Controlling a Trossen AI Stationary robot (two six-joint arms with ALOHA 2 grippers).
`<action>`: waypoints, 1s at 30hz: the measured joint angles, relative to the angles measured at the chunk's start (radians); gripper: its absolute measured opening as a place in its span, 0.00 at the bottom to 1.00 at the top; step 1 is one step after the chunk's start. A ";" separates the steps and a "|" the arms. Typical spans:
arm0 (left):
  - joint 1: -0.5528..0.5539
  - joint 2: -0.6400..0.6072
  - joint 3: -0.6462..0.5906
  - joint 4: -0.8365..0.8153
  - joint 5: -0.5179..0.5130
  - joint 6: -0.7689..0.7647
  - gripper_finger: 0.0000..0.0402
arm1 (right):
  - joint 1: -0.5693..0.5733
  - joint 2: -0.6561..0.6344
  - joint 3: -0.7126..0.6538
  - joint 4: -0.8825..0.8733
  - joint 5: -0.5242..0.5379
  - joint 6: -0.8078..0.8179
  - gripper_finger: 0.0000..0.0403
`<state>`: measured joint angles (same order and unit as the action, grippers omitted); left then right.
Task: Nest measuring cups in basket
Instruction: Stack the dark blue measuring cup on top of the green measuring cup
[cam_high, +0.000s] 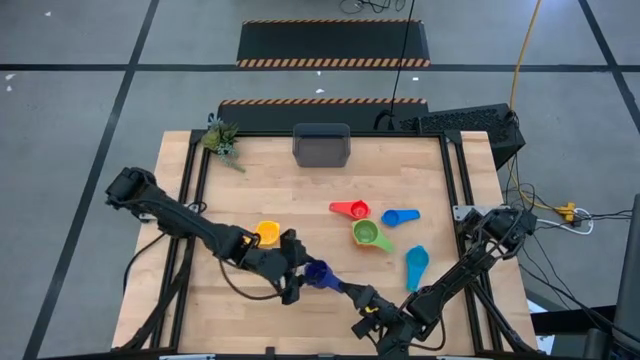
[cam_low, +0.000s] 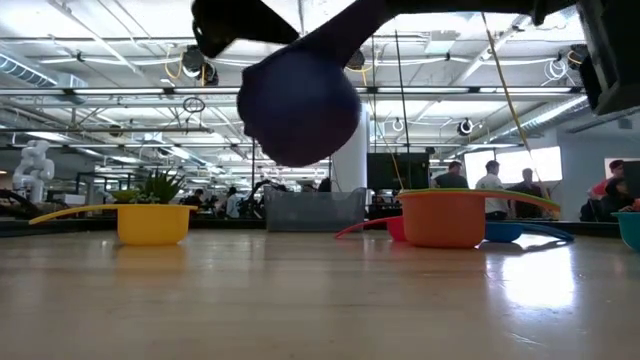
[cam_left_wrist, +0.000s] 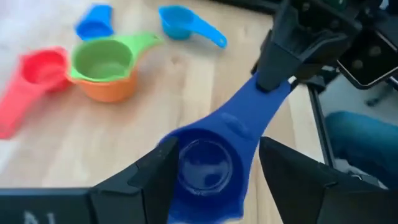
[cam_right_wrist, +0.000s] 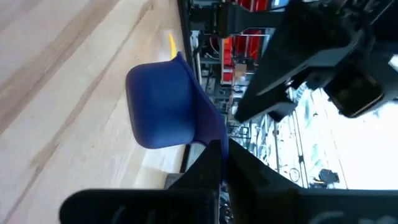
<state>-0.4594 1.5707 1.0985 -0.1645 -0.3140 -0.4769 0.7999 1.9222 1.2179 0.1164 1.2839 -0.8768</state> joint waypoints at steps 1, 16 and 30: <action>-0.008 -0.010 0.000 -0.002 -0.025 0.000 0.55 | 0.004 -0.008 -0.002 -0.006 0.001 0.007 0.00; -0.084 -0.072 0.000 -0.083 -0.210 0.011 0.46 | 0.064 -0.397 -0.257 -0.023 0.051 0.056 0.00; -0.010 -0.072 0.000 -0.063 -0.214 0.118 0.46 | 0.066 -0.790 -0.533 -0.026 0.050 0.002 0.00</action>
<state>-0.4693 1.4990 1.0983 -0.2276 -0.5276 -0.3589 0.8661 1.1323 0.6850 0.0904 1.3338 -0.8748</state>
